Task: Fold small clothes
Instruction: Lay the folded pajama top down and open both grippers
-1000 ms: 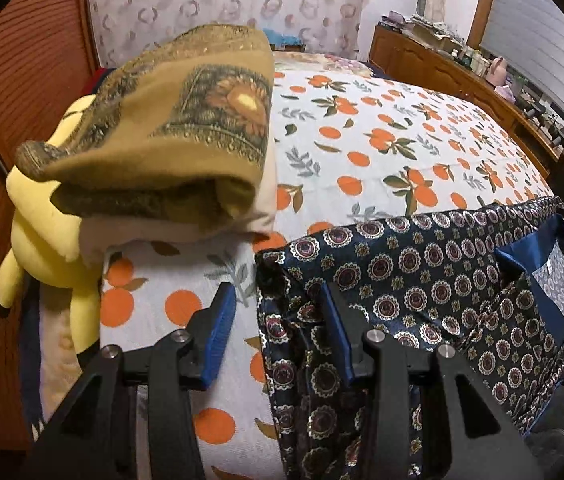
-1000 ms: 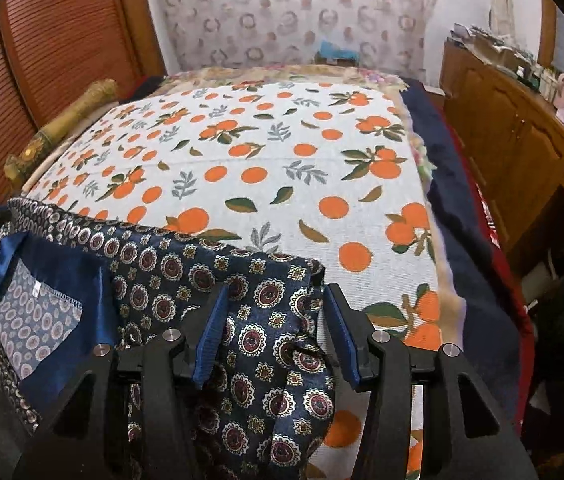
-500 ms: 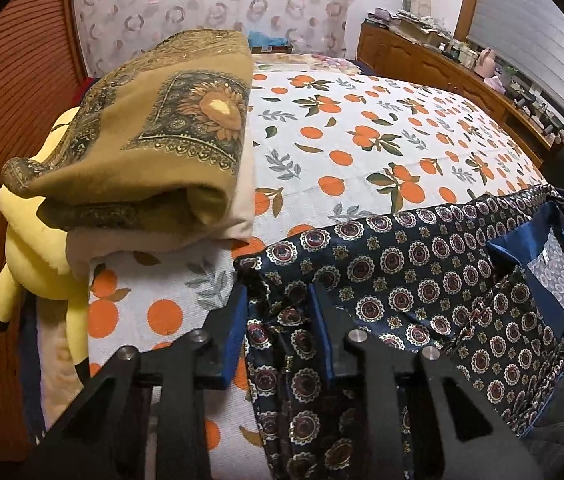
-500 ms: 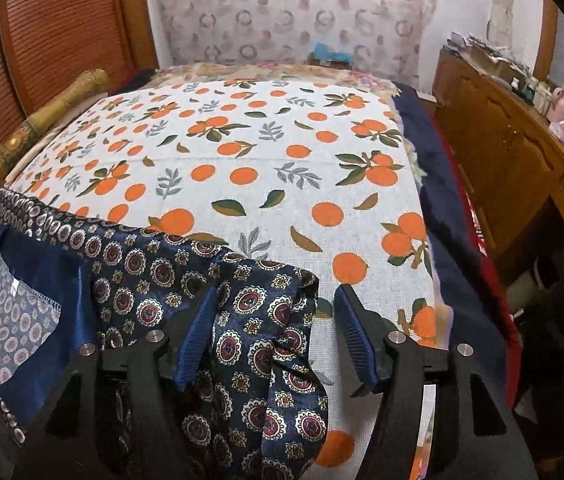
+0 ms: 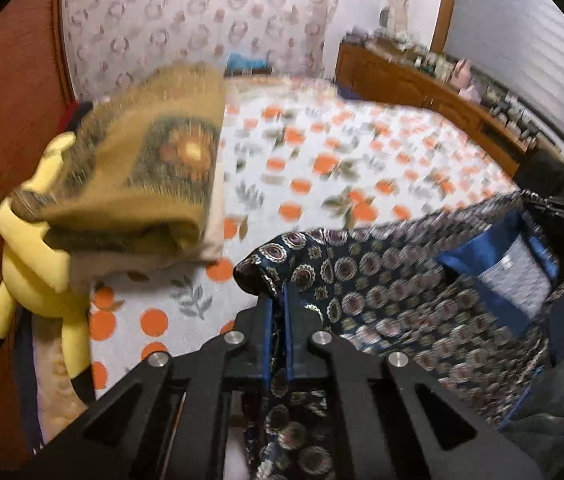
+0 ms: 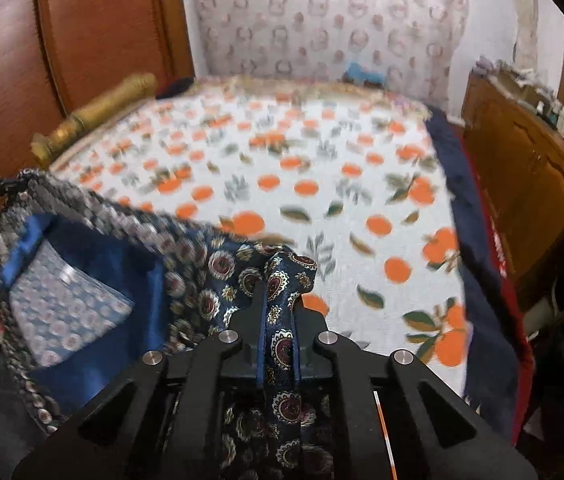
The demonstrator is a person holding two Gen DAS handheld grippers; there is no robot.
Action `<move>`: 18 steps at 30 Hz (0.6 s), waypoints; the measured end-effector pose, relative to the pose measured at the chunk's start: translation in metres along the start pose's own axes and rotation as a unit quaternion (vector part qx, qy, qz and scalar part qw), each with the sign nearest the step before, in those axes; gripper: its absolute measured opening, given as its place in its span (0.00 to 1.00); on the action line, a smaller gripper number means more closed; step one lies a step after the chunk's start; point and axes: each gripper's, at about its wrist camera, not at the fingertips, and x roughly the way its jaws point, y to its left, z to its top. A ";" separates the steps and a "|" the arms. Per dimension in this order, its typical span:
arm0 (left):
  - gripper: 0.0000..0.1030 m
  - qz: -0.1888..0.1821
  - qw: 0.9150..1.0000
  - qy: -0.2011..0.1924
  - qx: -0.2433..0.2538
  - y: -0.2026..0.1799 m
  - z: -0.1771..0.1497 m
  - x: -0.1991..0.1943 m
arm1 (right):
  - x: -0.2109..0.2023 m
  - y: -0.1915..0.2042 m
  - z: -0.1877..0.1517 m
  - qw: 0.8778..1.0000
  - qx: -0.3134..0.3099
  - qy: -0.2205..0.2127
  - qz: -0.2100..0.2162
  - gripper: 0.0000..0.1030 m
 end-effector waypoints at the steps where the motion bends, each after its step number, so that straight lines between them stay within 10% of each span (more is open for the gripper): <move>1: 0.01 0.005 1.000 -0.007 0.004 -0.003 0.002 -0.006 | -0.009 0.001 0.002 1.000 0.001 -0.010 0.005 0.06; 18: 0.01 0.021 0.973 -0.228 0.003 -0.006 0.119 -0.148 | -0.181 0.015 0.134 0.975 -0.065 -0.210 -0.044 0.05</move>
